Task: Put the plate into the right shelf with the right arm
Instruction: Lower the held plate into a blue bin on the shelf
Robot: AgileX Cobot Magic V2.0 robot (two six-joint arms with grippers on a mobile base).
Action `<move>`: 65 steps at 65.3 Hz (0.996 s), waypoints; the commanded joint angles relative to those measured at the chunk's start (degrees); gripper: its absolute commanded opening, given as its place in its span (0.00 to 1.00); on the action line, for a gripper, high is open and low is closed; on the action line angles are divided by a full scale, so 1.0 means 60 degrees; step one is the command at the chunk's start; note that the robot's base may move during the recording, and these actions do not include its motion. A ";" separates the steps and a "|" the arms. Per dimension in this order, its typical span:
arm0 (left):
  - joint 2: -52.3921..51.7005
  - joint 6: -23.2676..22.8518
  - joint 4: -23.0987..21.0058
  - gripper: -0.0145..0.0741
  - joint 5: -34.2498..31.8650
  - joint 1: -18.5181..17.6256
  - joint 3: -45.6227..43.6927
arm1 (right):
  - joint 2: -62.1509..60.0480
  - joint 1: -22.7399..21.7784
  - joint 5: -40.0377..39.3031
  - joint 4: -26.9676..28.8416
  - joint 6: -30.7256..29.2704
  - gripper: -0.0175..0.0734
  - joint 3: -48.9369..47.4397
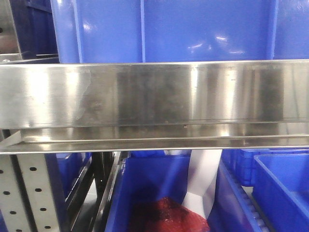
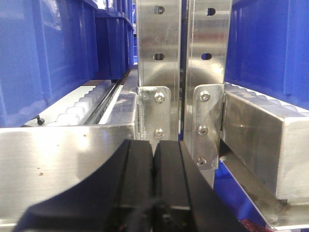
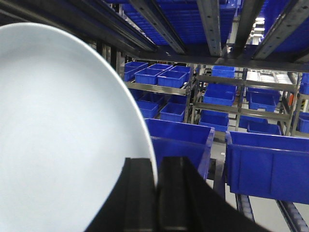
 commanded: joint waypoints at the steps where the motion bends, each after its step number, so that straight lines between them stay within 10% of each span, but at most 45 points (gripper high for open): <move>1: -0.0110 -0.0023 -0.0021 0.11 -0.0834 -0.0013 0.0074 | 0.1300 -0.0045 -0.0397 0.0037 -0.0052 0.25 -0.1387; 28: -0.0110 -0.0023 -0.0021 0.11 -0.0834 -0.0013 0.0074 | 0.5659 0.0081 0.0258 0.0028 -0.0061 0.25 -0.4665; 65: -0.0110 -0.0023 -0.0021 0.11 -0.0834 -0.0013 0.0074 | 0.8728 0.0354 0.0047 -0.0081 -0.0061 0.26 -0.5152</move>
